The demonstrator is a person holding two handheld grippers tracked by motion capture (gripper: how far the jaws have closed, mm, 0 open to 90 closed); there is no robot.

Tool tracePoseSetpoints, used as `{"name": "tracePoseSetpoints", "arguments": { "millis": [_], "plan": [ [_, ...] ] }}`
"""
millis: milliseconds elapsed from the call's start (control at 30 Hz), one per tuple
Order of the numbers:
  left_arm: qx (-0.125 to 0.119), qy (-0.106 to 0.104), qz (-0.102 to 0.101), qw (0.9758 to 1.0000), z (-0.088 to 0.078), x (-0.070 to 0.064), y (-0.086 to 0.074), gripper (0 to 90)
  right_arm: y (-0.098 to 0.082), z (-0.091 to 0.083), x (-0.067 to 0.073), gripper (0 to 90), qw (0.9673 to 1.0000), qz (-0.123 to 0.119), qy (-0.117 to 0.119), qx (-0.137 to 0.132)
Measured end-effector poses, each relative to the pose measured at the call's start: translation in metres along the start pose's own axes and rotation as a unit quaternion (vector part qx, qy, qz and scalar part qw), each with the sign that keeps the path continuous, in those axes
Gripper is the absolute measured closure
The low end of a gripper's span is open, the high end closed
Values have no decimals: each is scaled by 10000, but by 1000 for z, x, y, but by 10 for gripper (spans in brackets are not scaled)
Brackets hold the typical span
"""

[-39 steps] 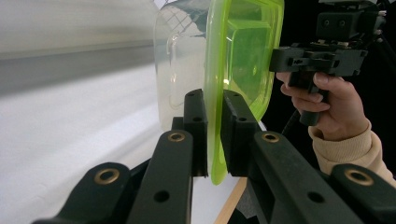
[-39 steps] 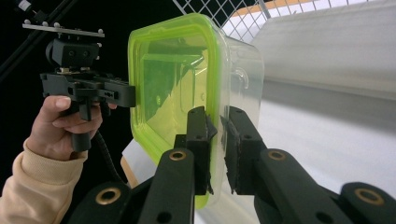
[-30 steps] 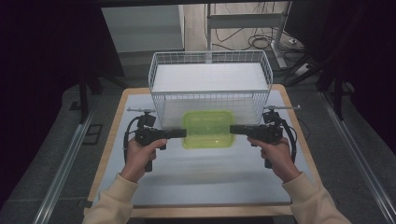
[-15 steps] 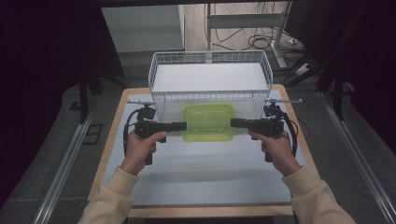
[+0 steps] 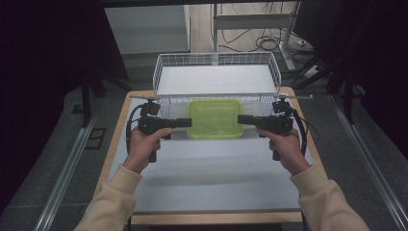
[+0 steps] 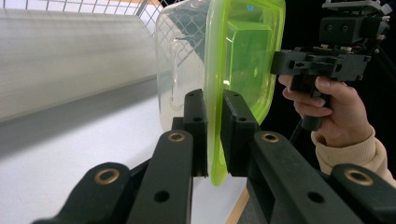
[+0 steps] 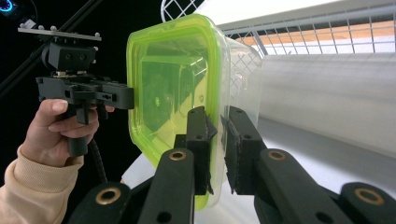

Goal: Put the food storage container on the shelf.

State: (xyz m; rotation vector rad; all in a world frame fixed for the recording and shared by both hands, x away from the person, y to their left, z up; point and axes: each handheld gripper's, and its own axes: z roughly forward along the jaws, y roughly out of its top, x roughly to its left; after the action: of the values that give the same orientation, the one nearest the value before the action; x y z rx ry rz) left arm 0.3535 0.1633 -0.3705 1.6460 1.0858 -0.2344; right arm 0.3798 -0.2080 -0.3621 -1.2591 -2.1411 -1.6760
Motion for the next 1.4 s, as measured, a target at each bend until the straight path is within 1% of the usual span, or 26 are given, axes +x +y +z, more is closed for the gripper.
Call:
{"name": "tracePoseSetpoints", "arguments": {
  "millis": [500, 767, 933, 1033, 1400],
  "plan": [
    [-46, 18, 87, 9999, -2, -6, 22, 821, 21, -3, 4, 809, 9999, -97, -46, -82],
    [-99, 28, 101, 9999, -2, -6, 30, 821, 29, -3, 5, 808, 9998, -151, -80, -126],
    [-93, 50, 121, 9999, -2, -5, 37, 821, 35, -2, 4, 808, 9997, -172, -95, -144],
    [-112, 95, 128, 9998, -1, -5, 44, 821, 40, 0, 2, 808, 9997, -138, -100, -164],
    [-132, 76, 159, 9998, 5, 0, 58, 821, 54, 0, -3, 808, 9994, -147, -221, -234]
  ]
}}
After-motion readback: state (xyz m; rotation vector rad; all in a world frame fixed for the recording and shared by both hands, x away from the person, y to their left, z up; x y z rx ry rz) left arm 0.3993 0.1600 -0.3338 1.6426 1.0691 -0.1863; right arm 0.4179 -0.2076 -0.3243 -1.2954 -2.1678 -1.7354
